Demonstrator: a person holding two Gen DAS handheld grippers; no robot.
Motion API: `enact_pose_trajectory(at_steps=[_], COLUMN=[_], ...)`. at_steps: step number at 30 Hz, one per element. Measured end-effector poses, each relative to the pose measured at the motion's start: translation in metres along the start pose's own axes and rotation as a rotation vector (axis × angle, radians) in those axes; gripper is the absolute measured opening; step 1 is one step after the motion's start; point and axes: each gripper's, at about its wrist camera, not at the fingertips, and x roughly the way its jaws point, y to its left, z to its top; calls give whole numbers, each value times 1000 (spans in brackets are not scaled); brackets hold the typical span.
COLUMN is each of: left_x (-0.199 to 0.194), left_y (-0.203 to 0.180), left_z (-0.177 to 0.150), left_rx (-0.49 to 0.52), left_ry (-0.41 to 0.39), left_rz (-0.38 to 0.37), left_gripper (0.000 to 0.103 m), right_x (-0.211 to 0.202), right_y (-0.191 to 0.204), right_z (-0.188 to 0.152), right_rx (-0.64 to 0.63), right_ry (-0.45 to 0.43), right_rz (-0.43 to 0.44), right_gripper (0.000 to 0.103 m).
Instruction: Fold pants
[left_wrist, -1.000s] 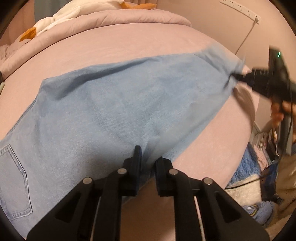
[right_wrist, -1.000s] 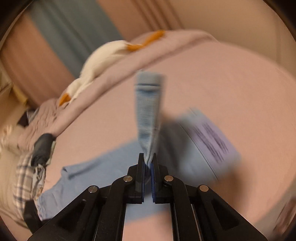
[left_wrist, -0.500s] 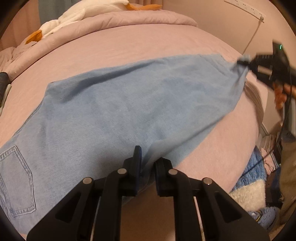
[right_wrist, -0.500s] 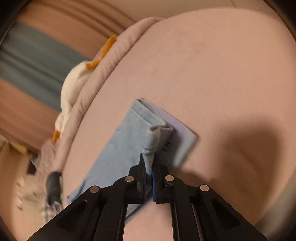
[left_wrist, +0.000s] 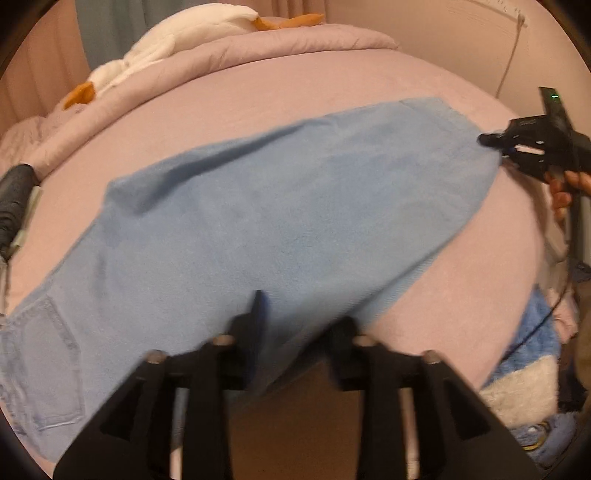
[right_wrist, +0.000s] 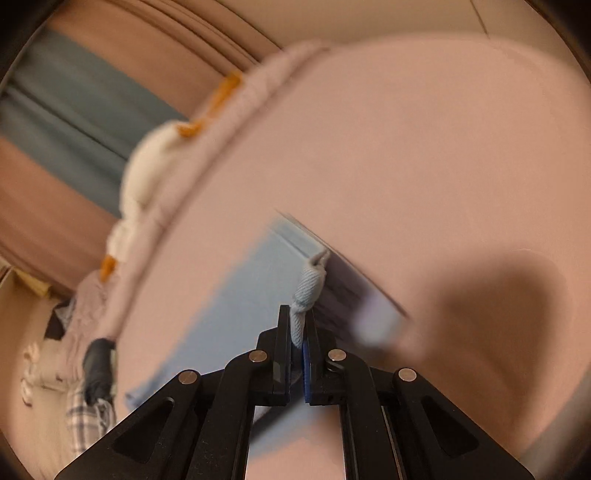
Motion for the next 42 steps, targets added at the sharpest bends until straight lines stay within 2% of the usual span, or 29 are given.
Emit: enact_pose_trajectory(at_steps=[1,3,4,6,7,8,10,11,12,14,17,18,19,20,24,26,27,29,31,35,39,42], left_x=[-3,-12,-18,-36,-44,-50,-58,-59,-58,-52,-36,-30,-27,-24,-15,-7,-1,2,5,-7,-44,-73], left_y=[3,17,22,35,42,51,71,81,95,119,144,149,153,156,170,178,182,187,192,200,206,211], left_z=[0,-3,-5,-12,-14,-15,-14,-13,-11,-8,-11,-11,-12,-13,-11,-8,-6,-1,5,4,-19,-43], left_rx=[-9,-52,-67,-101,-118,-138,-180,-208,-253,-345,-437,-453,-462,-464,-454,-470,-481,-497,-509,-545,-538,-548], left_ry=[5,16,13,-7,-21,-35,-60,-73,-78,-82,-47,-37,-29,-22,-19,-6,4,-5,-4,-18,-74,-110], left_rz=[-2,-59,-81,-116,-127,-128,-96,-71,-52,-69,-45,-36,-29,-26,17,33,30,25,33,34,46,33], left_gripper=[47,48,48,51,51,51,51,51,51,50,47,46,46,46,46,46,46,46,46,46,46,47], right_x=[6,4,1,-11,-20,-31,-41,-44,-41,-25,12,28,39,50,91,112,116,120,136,147,138,130], right_y=[-5,-13,-11,-4,0,8,26,36,53,85,145,169,186,202,244,258,263,268,278,291,299,306], right_z=[-1,4,8,16,17,20,18,16,12,0,-39,-59,-74,-90,-139,-153,-158,-161,-156,-154,-131,-130], right_rx=[-8,17,17,-29,-71,-121,-227,-284,-368,-508,-755,-851,-922,-988,-1124,-1138,-1141,-1122,-1052,-1011,-890,-891], right_ry=[12,16,16,-21,-72,-138,-217,-220,-191,-108,35,78,109,160,333,392,394,373,356,313,274,339], right_rz=[-2,37,27,-47,-115,-199,-283,-276,-237,-155,-32,-8,15,44,102,116,119,100,79,56,117,227], right_gripper=[5,5,6,20,39,53,53,53,53,53,52,48,32,23,21,21,21,21,21,21,21,22])
